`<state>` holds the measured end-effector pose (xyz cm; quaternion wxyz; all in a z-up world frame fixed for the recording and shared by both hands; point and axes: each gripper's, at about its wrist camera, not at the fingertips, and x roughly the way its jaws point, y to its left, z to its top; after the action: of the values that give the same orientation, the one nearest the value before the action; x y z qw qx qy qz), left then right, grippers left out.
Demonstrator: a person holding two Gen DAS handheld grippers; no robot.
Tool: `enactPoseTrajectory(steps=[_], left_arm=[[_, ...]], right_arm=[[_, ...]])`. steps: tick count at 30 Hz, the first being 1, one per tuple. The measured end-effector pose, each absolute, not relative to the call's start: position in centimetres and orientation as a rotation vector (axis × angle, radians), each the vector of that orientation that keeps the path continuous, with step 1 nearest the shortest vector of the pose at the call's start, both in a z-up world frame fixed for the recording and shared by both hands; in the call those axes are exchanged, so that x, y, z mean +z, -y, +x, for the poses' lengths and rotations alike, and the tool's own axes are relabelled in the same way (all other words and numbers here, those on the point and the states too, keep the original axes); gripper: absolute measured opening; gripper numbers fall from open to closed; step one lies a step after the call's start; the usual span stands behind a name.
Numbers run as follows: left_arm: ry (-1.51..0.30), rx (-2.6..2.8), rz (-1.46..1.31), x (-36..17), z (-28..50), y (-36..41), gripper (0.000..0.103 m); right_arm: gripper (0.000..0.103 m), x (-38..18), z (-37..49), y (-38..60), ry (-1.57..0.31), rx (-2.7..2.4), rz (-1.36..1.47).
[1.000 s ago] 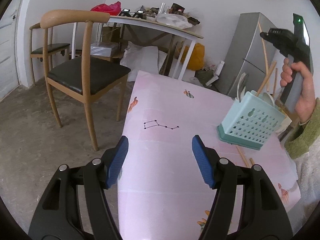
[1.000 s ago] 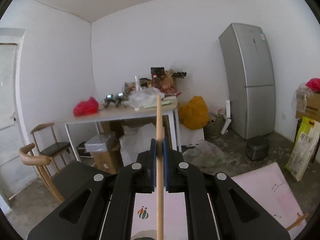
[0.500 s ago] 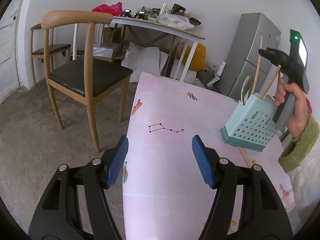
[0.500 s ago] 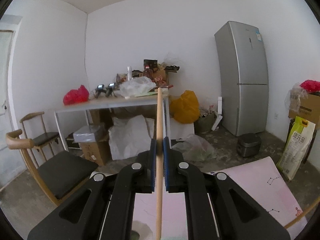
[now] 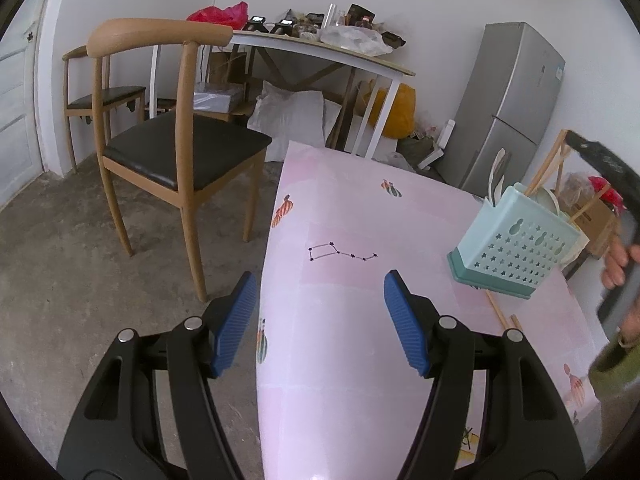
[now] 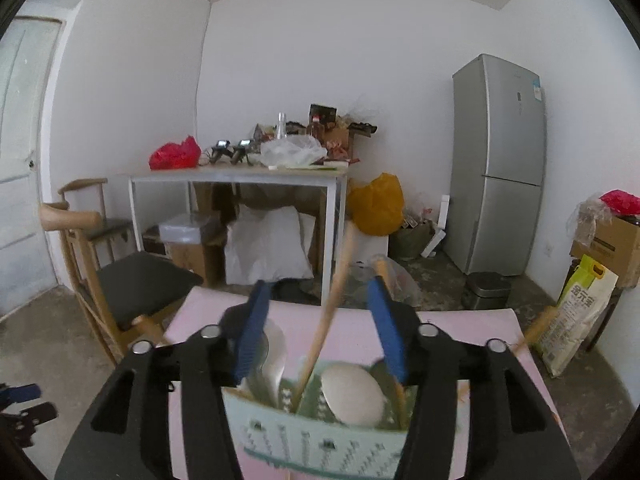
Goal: Organize utensils
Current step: 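Lift the right tool's chopstick into the mint holder and open the right tool, then lower the right tool and close it on a wooden chopstick on the table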
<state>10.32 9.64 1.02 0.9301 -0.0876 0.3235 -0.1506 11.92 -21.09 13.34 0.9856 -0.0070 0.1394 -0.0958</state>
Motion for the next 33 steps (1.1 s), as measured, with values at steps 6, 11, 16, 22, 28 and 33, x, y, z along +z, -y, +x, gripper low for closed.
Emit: enactPoseTrajectory(steps=[6, 11, 16, 22, 28, 33], left_arm=[[-0.671, -0.345, -0.164, 1.0, 9.8, -7.9, 0.062], [-0.687, -0.387, -0.149, 0.6, 9.2, -5.8, 0.063], [-0.709, -0.423, -0.118, 0.1, 8.3, -3.2, 0.063], [-0.764, -0.449, -0.071, -0.6, 7.5, -0.1, 0.063], [-0.791, -0.521, -0.028, -0.5, 6.7, 3.1, 0.063], [-0.857, -0.632, 0.051, -1.0, 6.7, 7.4, 0.063]], right_arm=[[0.062, 13.6, 6.1, 22.6, -0.301, -0.231, 0.063], [0.062, 10.3, 3.7, 24.4, -0.495, -0.201, 0.16], [0.055, 3.3, 3.8, 24.5, -0.812, -0.149, 0.211], [0.031, -3.0, 4.1, 23.8, -1.011, -0.104, 0.205], [0.009, -4.1, 4.3, 23.5, -1.006, -0.104, 0.117], [0.007, -4.1, 4.5, 26.6, -0.974, -0.162, 0.194]])
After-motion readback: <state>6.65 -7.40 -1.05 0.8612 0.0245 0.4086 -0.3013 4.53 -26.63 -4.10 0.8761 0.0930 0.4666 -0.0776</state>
